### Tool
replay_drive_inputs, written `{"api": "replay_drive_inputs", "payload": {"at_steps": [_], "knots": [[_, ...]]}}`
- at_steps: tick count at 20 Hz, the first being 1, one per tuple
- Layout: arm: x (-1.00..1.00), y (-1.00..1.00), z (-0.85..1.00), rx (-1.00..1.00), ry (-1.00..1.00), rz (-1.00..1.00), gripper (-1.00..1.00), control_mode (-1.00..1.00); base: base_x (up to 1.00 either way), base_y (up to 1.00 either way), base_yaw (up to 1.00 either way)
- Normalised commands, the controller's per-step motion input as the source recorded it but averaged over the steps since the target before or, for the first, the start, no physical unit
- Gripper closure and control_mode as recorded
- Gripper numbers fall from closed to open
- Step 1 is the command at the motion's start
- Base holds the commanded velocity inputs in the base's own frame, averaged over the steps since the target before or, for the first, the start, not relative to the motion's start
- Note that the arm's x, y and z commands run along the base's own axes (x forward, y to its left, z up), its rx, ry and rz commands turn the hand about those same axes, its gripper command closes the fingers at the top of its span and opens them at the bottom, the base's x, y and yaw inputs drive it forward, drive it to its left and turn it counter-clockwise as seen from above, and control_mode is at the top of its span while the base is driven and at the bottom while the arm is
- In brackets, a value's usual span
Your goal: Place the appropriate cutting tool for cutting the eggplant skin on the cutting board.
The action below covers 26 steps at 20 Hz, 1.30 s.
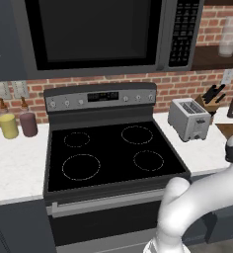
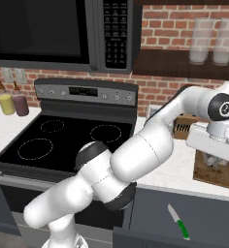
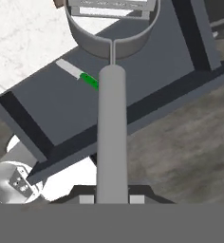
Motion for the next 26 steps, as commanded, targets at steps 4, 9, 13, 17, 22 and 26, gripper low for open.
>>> {"api": "replay_drive_inputs", "payload": {"at_steps": [4,9,13,17,22,26], "knots": [[0.61,0.11,-0.44,0.0,0.03,-0.39,1.0,-1.0,0.0,0.0,0.0],[0.55,0.07,-0.56,0.0,0.01,-0.28,1.0,-1.0,0.0,0.0,0.0],[0.42,0.02,-0.65,0.0,0.0,-0.23,1.0,-1.0,0.0,0.0,0.0],[0.38,0.04,-0.65,0.0,-0.03,-0.2,1.0,-1.0,0.0,0.0,0.0],[0.33,0.07,-0.59,0.0,-0.06,-0.16,1.0,-1.0,0.0,0.0,0.0],[0.34,0.01,-0.3,0.0,-0.1,-0.17,1.0,-1.0,0.0,0.0,0.0]]}}
